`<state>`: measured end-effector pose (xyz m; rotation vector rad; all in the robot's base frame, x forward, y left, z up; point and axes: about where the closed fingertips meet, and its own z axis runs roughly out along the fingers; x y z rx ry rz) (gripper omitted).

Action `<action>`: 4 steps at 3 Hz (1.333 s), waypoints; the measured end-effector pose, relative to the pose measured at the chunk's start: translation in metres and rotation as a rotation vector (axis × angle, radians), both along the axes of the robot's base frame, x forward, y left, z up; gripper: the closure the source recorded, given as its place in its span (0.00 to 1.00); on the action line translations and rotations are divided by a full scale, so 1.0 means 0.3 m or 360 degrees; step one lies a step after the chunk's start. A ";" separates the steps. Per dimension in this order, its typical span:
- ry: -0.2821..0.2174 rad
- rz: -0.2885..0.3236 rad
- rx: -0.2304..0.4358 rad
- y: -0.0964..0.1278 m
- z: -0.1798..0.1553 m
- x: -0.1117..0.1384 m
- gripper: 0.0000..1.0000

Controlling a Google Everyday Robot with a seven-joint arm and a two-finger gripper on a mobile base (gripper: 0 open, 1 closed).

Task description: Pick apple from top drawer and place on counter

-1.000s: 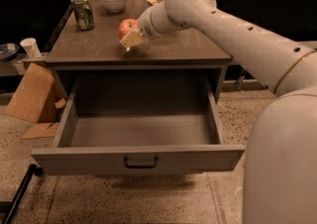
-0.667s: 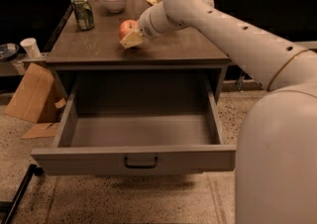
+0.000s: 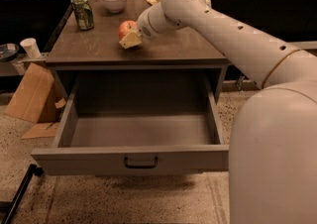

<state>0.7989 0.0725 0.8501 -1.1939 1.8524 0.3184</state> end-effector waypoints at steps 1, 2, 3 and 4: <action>-0.0003 0.0020 0.0014 -0.004 -0.002 -0.010 0.04; -0.0006 0.0031 0.0023 -0.012 -0.004 -0.021 0.00; -0.0034 0.0055 0.0061 -0.041 0.009 -0.060 0.00; -0.0128 0.0099 0.0174 -0.119 0.068 -0.164 0.00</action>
Offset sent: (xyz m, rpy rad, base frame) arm -0.0094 -0.0121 0.0031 0.0221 -0.0126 0.0200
